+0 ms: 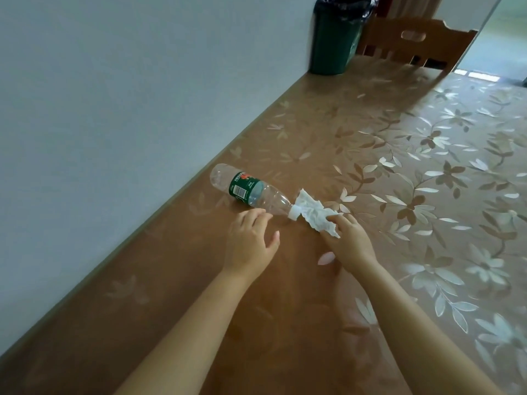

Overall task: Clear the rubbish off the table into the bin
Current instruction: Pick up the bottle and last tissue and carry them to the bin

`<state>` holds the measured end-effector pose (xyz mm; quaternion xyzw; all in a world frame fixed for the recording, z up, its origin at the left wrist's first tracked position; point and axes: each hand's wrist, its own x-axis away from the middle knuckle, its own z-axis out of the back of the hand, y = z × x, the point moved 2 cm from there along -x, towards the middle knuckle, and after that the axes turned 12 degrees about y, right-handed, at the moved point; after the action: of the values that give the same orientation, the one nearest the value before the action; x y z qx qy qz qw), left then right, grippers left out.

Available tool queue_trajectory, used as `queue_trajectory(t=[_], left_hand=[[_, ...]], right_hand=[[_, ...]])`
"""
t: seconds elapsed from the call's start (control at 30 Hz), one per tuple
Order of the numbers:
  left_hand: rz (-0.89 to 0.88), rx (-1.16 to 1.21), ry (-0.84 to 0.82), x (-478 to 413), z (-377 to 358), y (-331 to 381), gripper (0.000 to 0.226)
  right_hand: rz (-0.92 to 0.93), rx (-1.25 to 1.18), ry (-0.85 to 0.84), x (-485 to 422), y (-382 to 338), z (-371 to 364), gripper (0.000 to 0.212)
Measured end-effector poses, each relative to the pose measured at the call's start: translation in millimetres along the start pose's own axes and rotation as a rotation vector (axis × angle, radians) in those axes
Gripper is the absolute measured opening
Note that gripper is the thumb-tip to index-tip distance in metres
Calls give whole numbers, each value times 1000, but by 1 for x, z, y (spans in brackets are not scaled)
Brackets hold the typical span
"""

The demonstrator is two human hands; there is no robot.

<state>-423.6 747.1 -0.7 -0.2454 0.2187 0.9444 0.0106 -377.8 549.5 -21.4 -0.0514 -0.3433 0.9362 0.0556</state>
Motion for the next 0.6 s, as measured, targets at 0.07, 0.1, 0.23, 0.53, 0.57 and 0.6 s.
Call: queue_trajectory(t=[0.07,0.1,0.23,0.53,0.57,0.6], left_hand=[[1,15,0,-6,-10,0,38],[8,23,3,-8,-15,-1,37],[31,56,27,-11,-28,2,36],[63,113,141,-19,-62,22,35],[61,100,151,-20,-65,24,34],[58,82,162,-21,-68,26,34]], right_hand=[[1,0,-12,-9,2,-8,39],[13,10,-12,-13,3,-13,41],[54,51,2,-21,6,-24,37],[41,2,16,-21,27,-16,14],[20,-36,28,-20,28,-12,12],[-3,-81,50,-20,30,-8,12]])
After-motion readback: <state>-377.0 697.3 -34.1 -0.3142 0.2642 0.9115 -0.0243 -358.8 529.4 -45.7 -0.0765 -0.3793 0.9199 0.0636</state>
